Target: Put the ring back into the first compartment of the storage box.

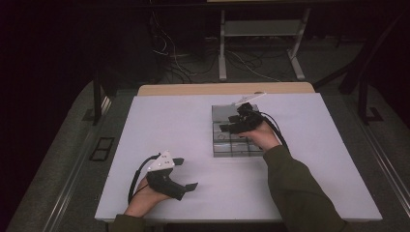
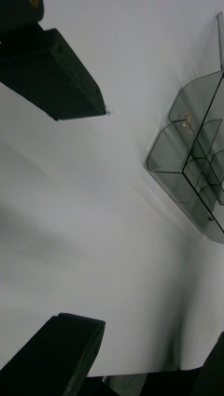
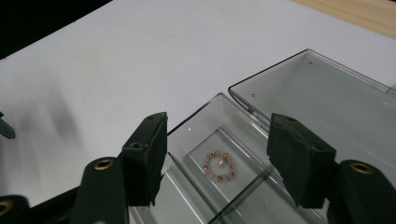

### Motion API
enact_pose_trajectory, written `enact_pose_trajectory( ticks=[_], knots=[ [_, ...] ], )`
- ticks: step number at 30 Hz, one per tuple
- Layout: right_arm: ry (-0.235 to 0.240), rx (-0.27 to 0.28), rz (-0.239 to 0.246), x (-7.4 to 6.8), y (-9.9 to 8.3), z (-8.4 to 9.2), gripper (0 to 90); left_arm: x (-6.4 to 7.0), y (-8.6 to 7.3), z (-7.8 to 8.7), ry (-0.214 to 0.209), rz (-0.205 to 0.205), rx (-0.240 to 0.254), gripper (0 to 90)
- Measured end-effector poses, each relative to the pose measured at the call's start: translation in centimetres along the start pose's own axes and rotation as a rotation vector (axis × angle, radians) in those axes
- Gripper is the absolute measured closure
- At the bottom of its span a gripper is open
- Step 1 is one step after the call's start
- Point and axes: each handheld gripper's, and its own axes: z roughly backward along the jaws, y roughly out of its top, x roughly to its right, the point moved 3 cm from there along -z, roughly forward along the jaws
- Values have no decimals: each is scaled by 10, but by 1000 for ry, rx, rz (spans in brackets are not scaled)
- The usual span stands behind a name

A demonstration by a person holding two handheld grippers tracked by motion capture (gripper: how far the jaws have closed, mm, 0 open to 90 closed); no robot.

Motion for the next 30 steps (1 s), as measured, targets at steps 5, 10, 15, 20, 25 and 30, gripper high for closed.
enact_pose_trajectory(
  ticks=[5,10,15,20,25,30],
  knots=[
    [2,22,-1,1,-3,10,350,0,0,0,3,-1,-5,0],
    [-1,50,9,1,-10,21,347,0,-1,1,2,-4,-5,0],
    [9,78,19,-1,-15,31,347,0,-1,0,2,-4,-6,0],
    [20,84,38,-5,-22,43,341,0,-1,0,4,-8,-10,0],
    [21,93,40,-6,-29,50,334,0,-2,1,3,-8,-5,0],
    [25,109,44,-5,-37,59,331,0,-2,0,4,-6,-6,0]
  ],
)
